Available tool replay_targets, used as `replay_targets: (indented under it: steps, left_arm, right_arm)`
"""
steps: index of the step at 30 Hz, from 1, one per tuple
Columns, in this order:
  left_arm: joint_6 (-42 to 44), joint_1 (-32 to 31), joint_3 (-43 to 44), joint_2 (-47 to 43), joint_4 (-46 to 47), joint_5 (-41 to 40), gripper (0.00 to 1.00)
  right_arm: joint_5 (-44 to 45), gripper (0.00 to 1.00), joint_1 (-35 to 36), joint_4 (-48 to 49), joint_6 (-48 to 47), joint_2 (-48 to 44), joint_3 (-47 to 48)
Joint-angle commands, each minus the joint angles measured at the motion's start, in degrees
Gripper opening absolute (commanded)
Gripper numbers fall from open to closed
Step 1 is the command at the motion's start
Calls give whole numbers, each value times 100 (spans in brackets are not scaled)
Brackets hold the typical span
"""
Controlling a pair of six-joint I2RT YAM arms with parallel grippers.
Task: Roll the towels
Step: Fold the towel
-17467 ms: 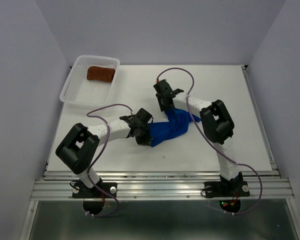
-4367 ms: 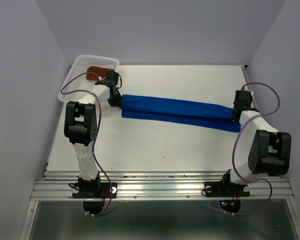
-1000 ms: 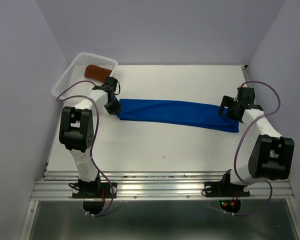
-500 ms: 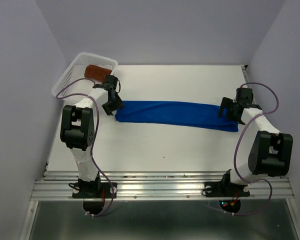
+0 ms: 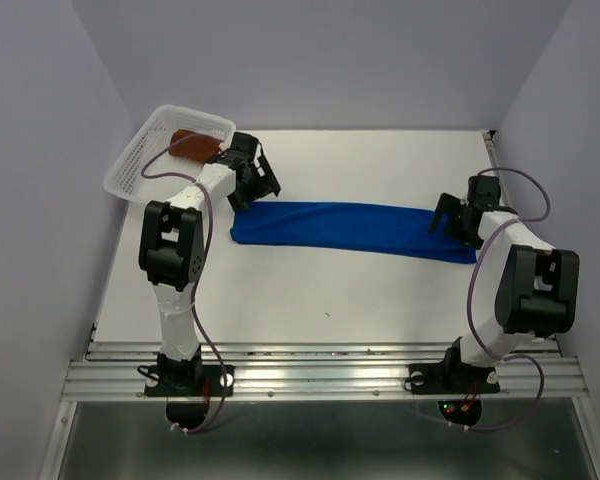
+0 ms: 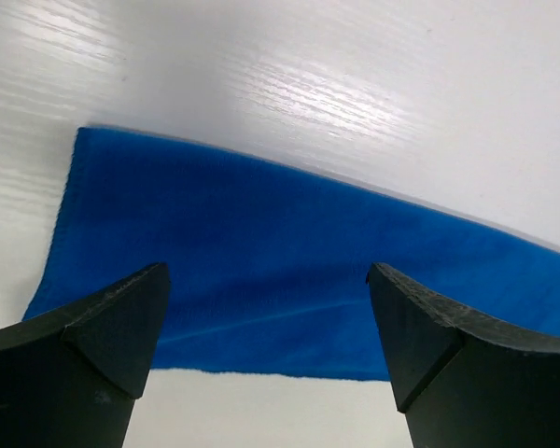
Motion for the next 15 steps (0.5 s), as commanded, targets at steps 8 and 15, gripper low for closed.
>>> replay_targets:
  steps: [8,15]
  left_arm:
    - [81,84,246,1103,19,-18,99]
    - [63,340,-124,1050,291,113,99]
  right_arm:
    - [-381,100,-789,545,153,823,-92]
    - [-600,100,-1309,677,-109,1009,-127]
